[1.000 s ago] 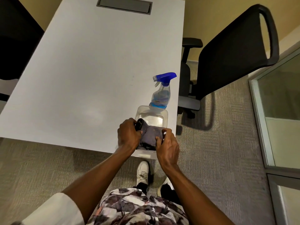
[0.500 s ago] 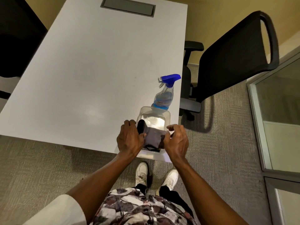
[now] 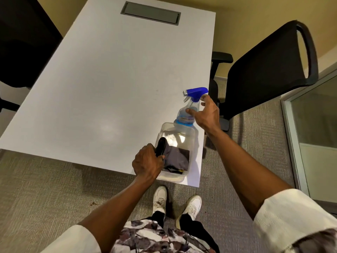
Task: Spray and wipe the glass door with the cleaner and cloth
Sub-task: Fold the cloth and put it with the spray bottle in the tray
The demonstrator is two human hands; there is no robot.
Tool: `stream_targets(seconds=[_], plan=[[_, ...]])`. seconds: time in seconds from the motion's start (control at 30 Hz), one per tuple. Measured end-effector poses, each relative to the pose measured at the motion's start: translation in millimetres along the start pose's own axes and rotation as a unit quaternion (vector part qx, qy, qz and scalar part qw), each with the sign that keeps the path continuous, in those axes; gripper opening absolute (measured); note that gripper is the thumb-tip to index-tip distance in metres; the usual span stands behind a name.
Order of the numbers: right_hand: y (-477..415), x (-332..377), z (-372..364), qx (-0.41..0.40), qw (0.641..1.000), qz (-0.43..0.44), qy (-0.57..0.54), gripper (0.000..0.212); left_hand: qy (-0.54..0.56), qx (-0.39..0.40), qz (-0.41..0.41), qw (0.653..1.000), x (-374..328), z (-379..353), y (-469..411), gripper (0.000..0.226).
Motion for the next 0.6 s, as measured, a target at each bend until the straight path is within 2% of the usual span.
stream_targets(seconds=[0.27, 0.6], plan=[[-1, 9, 6, -0.033, 0.999, 0.032, 0.026, 0.049, 0.001, -0.003, 0.001, 1.000, -2, -1, 0, 0.038], [32, 59, 64, -0.122, 0.984, 0.128, 0.013, 0.050, -0.004, -0.015, 0.000, 1.000, -1, 1, 0, 0.037]])
Point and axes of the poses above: each hand's wrist, its own y-axis away from the middle knuckle, its own z-axis out of the back of the hand, x = y × z, the point moved 9 cm from there along -y, towards the middle knuckle, and after that the axes turned 14 degrees about z, right-handed, at the moved point
